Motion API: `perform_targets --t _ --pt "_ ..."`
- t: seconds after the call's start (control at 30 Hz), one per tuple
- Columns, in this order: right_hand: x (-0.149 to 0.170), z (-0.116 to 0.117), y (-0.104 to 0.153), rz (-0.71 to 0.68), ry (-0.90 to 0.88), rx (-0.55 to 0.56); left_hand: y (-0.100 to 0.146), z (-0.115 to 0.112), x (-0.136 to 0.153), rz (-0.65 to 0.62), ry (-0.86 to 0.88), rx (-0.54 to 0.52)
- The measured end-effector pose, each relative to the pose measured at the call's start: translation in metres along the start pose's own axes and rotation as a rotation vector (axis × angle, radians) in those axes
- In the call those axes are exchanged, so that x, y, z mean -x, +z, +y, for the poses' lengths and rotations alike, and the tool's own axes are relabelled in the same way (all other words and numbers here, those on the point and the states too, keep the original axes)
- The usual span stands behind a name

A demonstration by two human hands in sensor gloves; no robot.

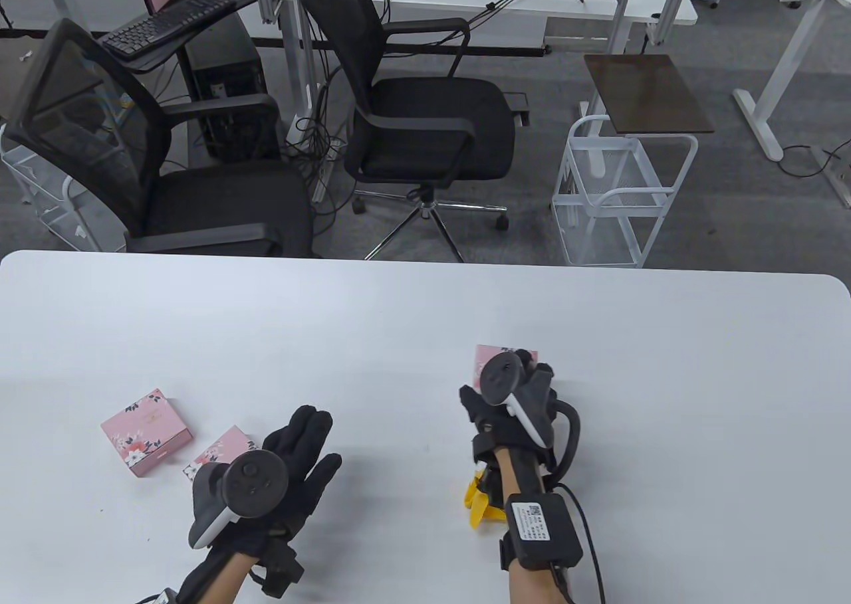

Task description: Dust necklace

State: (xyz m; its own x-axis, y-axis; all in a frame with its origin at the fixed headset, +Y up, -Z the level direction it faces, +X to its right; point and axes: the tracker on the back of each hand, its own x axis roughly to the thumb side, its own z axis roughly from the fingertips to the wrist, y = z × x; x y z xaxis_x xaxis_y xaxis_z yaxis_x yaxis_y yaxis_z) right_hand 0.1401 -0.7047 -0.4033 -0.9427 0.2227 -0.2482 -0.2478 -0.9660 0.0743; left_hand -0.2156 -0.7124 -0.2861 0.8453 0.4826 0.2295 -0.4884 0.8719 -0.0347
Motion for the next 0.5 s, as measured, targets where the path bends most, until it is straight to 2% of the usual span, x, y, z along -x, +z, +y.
perform_targets --t 0.13,0.23,0.33,0.5 --pt "0.043 0.012 -0.01 0.062 0.011 -0.049 -0.001 -0.001 0.0 0.001 -0.009 0.003" --pt "0.063 0.024 -0.014 0.071 -0.006 -0.097 -0.001 -0.001 0.0 0.002 -0.008 0.003" --pt "0.071 0.031 -0.014 0.065 -0.022 -0.081 -0.001 -0.001 -0.001 0.002 -0.016 0.005" --pt "0.073 0.036 -0.013 0.082 -0.034 -0.148 -0.002 -0.002 0.0 0.008 -0.026 0.009"
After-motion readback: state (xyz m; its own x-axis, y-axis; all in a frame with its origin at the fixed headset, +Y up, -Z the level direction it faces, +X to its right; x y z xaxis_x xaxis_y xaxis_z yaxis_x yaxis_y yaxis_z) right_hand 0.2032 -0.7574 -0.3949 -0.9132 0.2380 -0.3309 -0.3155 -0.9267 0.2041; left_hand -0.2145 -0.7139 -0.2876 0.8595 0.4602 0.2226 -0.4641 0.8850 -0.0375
